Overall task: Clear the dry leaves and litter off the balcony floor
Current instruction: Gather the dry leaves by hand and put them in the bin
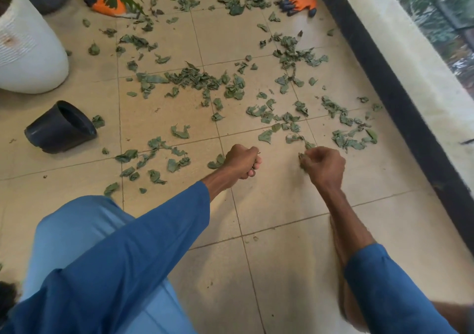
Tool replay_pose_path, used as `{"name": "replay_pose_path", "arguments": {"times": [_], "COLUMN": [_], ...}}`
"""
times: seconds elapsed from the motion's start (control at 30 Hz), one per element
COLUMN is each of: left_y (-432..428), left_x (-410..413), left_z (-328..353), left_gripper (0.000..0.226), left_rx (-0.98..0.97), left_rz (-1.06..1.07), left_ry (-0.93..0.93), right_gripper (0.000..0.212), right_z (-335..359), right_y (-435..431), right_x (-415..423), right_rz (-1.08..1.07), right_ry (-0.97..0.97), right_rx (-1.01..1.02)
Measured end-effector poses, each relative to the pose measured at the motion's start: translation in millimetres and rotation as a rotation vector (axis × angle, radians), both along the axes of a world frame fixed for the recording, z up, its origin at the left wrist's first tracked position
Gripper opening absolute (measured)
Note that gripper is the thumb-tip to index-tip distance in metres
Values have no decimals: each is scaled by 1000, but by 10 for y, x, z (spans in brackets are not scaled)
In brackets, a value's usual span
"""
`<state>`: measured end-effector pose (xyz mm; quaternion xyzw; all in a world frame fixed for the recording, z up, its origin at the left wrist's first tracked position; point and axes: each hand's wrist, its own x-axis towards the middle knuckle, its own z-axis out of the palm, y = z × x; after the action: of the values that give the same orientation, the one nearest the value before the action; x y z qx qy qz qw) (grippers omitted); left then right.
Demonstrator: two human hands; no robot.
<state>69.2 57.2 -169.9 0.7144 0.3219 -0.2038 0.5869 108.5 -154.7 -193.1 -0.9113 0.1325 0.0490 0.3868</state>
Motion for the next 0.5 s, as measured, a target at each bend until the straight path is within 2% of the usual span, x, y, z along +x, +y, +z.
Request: {"name": "replay_pose_path", "arguments": {"times": [0.1,0.17,0.27,0.37,0.5], "left_y": [-41,-55,-59,-57,-50], "left_x": [5,-9,-23,-21,-9], "left_z": [-20,-25,-19,-1,12], "left_gripper": [33,33,34,33,31], "left_rx": [-21,-37,-59,-69,-85], "left_rz": [-21,-44,-72,-83,-72], "left_ry": [9,9,-1,-13,-8], "right_gripper": [38,39,25,21,19], "right_z": [-173,-251,-306,-309,-196], "right_y": [-129,-111,-94,-107,-117], "right_x": [45,35,15,15,54], "right_rz": [53,128,148,115,51], "right_ry": [83,104,69,3,-50], "right_rx": [-212,-252,-248,-221,-36]}}
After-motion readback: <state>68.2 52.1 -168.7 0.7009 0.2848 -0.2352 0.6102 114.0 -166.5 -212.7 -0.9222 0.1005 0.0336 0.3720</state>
